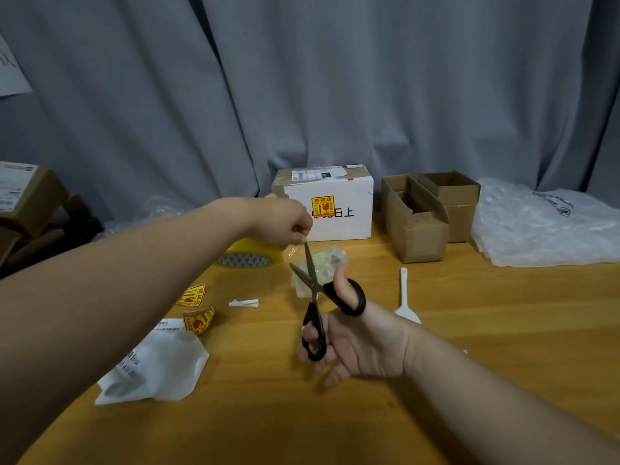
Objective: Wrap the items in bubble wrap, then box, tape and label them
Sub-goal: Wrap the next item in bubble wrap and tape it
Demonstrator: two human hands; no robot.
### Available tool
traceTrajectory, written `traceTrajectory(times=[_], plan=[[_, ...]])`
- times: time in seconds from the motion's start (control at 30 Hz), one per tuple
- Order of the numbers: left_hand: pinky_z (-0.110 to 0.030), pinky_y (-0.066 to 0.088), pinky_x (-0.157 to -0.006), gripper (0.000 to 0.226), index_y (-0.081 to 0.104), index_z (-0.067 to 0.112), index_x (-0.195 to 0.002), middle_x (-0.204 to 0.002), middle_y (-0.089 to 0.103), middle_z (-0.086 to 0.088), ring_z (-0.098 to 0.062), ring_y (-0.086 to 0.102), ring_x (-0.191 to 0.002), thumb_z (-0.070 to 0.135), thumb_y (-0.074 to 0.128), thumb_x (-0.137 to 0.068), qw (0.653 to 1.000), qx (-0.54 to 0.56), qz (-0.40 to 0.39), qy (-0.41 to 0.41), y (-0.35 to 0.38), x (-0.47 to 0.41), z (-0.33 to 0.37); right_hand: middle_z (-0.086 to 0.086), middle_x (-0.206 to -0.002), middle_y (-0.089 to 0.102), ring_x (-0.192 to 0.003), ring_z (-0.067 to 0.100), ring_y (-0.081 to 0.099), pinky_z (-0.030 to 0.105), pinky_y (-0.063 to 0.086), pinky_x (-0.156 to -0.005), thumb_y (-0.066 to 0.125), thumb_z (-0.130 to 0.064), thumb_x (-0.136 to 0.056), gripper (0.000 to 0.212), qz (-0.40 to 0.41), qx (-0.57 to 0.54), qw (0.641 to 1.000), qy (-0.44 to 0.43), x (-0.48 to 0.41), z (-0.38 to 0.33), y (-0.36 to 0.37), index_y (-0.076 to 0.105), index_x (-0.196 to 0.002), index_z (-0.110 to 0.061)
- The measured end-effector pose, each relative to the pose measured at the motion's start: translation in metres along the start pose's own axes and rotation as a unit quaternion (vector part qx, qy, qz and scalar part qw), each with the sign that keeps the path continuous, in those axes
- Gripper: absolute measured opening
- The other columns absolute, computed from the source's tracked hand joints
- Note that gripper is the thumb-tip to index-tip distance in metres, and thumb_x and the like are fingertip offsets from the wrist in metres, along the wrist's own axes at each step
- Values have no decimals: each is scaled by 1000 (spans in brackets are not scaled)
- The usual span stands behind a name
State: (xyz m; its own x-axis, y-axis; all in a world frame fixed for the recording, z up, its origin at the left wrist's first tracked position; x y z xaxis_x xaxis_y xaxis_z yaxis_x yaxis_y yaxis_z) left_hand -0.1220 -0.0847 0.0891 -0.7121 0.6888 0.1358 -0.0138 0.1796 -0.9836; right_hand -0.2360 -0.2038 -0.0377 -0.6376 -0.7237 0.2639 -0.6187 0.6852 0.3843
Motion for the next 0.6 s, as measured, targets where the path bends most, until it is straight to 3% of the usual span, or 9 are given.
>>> traceTrajectory(times=[0.13, 0.23, 0.4, 0.6], plan=[[-32, 36, -82, 14, 55, 22, -84, -72, 49, 11, -11, 49, -76, 28, 50, -96, 999, -41, 36, 3, -2, 2, 3, 8, -94, 60, -73, 18, 60, 33, 51, -70, 45, -97, -47, 84, 9, -13, 1000, -26, -3, 1, 4, 58, -78, -19], [-32, 32, -79, 17, 57, 17, -86, -77, 55, 6, -16, 52, -81, 28, 48, -96, 996, -44, 70, -37, -3, 2, 0, 7, -91, 61, -71, 17, 59, 32, 51, -68, 47, -96, -46, 85, 23, -21, 998, -49, -3, 0, 7, 57, -77, -19], [-23, 40, -61, 19, 61, 9, -83, -73, 61, 1, -14, 55, -72, 15, 48, -95, 973, 208, 52, -86, 7, 9, 0, 7, -89, 61, -69, 16, 59, 31, 52, -66, 33, -94, -52, 83, 57, 10, 997, -42, 2, 0, 8, 56, -76, -18], [-22, 39, -62, 20, 61, 8, -86, -71, 62, 1, -10, 54, -68, 15, 46, -96, 956, 272, 57, -89, 20, 15, 1, 5, -84, 62, -64, 14, 59, 29, 53, -60, 37, -99, -45, 90, 117, 107, 987, -12, 4, 0, 4, 51, -79, -17]])
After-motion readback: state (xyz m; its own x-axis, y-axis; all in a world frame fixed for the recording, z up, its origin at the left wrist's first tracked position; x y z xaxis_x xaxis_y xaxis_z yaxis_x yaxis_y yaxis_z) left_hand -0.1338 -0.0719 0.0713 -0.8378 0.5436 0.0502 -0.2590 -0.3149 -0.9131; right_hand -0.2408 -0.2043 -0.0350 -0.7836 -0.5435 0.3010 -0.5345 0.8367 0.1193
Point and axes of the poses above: each hand's wrist, its own x-axis away from the middle knuckle, its own y-axis out of the palm, z = x × y, the point moved 2 cm from there along -x, towards the middle knuckle
